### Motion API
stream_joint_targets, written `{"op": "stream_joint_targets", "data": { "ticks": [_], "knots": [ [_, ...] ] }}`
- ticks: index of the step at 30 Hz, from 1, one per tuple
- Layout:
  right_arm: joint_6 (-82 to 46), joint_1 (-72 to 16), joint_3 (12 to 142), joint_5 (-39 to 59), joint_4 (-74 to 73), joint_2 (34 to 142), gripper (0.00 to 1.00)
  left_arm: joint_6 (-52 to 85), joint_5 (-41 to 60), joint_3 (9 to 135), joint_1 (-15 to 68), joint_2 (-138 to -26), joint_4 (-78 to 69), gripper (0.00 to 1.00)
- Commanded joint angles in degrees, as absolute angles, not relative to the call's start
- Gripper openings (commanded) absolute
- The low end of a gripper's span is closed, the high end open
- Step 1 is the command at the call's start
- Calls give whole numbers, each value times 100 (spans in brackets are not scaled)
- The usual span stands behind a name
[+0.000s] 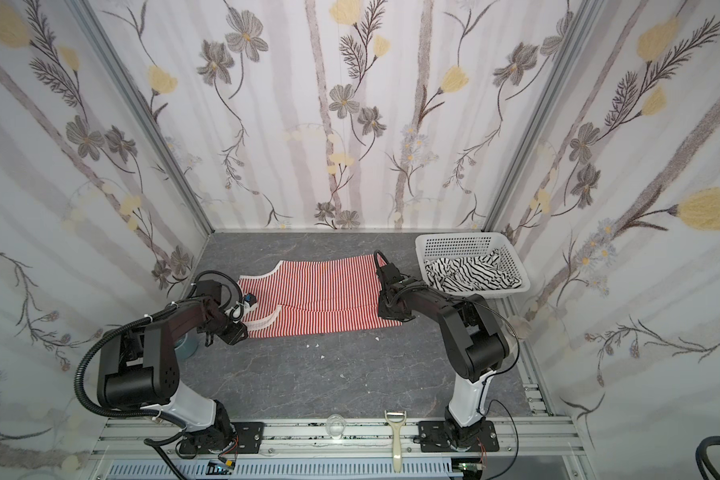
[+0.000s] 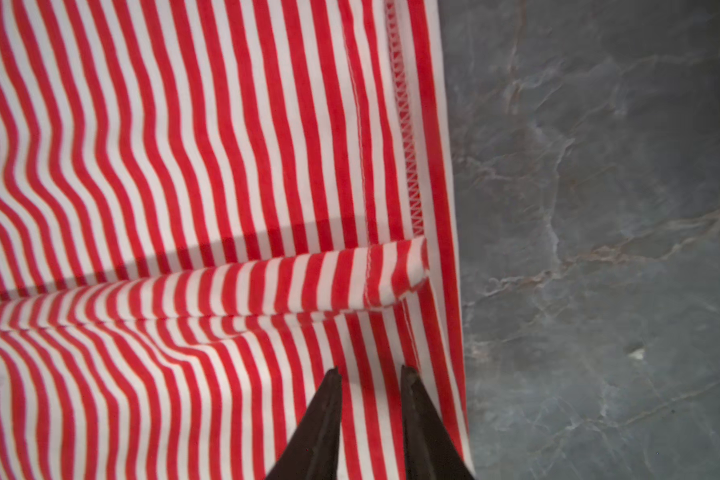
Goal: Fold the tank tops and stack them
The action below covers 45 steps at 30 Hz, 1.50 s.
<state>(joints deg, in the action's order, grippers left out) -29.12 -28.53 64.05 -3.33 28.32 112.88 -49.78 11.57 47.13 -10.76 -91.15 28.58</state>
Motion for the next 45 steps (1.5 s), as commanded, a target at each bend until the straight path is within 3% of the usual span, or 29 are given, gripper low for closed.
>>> {"op": "stream_joint_targets", "data": {
  "ticks": [1, 13, 21, 30, 39, 45],
  "knots": [
    [-3090, -3075, 6153, -399, 2714, 11166, 28, -5227, 636, 4742, -1240, -9237, 3085, 45],
    [-3789, -3958, 4961, -197, 2815, 10317, 28, -5652, 285, 4637, -1620, -9317, 3079, 45],
    [-3640, -3692, 5612, -246, 3132, 9812, 36, -5487, 474, 4912, -1605, -9154, 3196, 47],
    [-2925, -2655, 7612, -215, 3246, 11084, 41, -4621, 1395, 5872, -771, -9021, 3372, 56],
    [-2782, -2046, 9963, 117, 3626, 12918, 39, -3441, 1986, 8192, -191, -10886, 3298, 57],
    [-2791, -1943, 10649, 571, 3705, 13570, 35, -3022, 2022, 9362, -116, -11851, 3281, 56]
  ]
}}
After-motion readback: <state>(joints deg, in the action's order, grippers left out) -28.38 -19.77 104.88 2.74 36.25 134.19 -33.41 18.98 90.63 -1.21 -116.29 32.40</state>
